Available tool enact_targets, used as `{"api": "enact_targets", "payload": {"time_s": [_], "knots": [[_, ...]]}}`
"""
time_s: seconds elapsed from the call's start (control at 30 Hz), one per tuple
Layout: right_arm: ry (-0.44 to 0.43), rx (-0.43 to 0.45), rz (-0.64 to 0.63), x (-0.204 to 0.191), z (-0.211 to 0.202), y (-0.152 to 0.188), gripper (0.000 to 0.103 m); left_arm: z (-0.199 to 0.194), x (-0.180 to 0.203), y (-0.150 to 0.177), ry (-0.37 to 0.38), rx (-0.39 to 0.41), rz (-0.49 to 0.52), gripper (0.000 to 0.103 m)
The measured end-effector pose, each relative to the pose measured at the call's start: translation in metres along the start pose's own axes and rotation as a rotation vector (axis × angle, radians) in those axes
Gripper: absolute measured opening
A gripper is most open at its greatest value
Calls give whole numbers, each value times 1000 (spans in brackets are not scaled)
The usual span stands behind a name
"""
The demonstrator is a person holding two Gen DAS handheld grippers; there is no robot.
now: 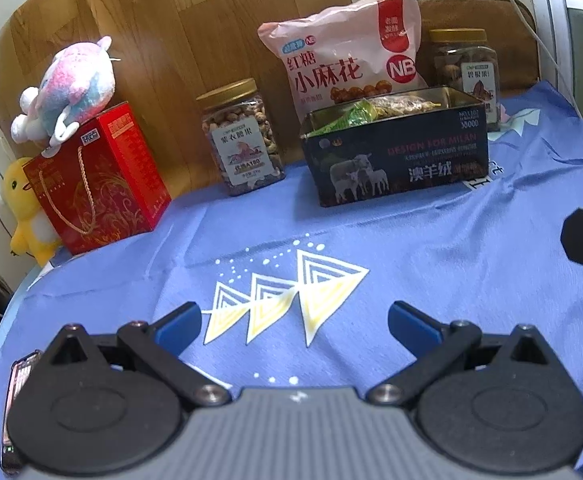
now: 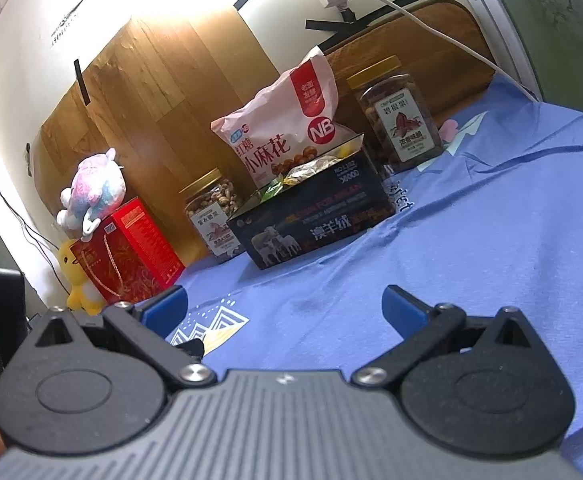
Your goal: Organize snacks
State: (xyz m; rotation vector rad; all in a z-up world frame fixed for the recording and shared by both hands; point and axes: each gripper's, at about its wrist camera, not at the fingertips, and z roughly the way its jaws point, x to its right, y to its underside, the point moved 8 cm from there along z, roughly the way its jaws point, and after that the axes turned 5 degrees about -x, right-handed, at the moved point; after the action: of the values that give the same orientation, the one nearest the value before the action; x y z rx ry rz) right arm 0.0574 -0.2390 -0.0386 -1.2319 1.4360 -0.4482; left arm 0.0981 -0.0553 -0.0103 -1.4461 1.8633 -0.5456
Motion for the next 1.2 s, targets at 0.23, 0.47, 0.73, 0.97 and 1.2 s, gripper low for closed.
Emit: {"api": "enact_targets", "payload": {"time_s": [0.23, 0.47, 0.73, 0.97, 1.2], "knots": [[2, 5, 13, 3, -1, -1, 103, 2, 4, 0, 7, -14, 10, 103], [3, 7, 20, 6, -1, -2, 103, 6, 7, 0, 10, -28, 13, 103], [8, 8, 33, 9, 0, -2, 103, 10, 9, -1, 12, -37, 19, 103], [10, 0, 41, 12, 2, -1, 103, 11, 12, -1, 16, -39, 25, 103], [9, -2, 43, 12, 2, -1, 103, 11, 12, -1, 18, -40, 23, 103]]}}
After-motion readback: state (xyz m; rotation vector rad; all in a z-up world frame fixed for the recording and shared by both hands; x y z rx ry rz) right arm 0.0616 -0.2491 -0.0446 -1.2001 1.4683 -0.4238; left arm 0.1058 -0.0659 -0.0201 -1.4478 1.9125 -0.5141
